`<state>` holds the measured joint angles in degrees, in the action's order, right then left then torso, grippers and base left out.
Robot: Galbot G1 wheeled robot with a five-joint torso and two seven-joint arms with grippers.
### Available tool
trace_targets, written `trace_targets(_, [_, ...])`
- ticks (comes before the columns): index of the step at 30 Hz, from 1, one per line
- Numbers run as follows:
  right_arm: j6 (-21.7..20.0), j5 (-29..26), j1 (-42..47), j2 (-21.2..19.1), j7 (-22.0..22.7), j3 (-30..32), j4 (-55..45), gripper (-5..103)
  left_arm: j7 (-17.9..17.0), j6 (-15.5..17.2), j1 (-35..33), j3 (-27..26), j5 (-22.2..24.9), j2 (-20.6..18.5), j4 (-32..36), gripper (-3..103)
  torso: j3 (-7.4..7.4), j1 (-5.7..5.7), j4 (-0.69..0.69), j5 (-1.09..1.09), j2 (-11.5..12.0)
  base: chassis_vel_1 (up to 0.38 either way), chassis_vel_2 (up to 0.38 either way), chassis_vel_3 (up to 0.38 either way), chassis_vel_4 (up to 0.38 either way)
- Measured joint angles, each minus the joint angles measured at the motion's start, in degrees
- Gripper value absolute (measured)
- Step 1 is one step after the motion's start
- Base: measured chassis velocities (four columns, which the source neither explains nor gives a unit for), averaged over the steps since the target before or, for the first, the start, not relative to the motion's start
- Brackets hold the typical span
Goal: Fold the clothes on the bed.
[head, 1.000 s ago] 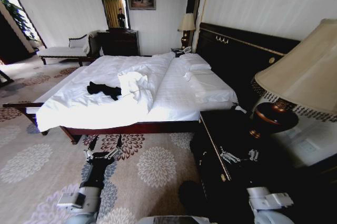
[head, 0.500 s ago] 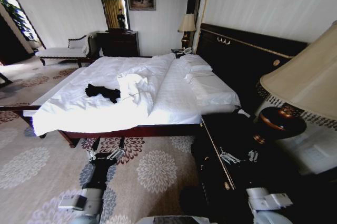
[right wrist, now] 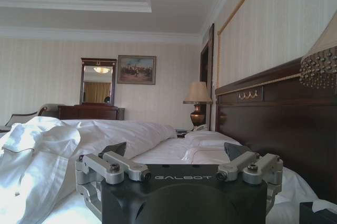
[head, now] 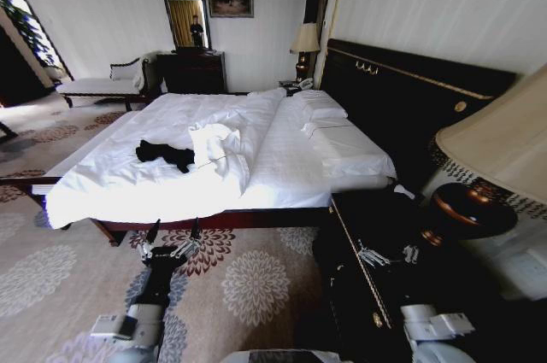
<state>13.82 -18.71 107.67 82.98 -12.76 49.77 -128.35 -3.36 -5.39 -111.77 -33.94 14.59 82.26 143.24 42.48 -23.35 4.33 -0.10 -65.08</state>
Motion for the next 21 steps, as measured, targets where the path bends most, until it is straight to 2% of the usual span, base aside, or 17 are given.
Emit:
trace_targets(10, [0.2,0.1,0.3,0.3,0.0,-0.1,-0.1,100,0.2,0.0,0.4,-0.5,0.5,-0.3,0.0,100,0.01,-0.01,0.00,0.00,0.0,-0.152,0.145,0.140,-0.139])
trace_targets(21, [0.5,-0.5,0.2,0.3,0.0,0.1,-0.1,100,0.2,-0.5,0.3,1.6,-1.7,1.1,0.0,100,0.01,-0.01,0.01,0.00,0.0,-0.136,0.141,0.134,-0.137])
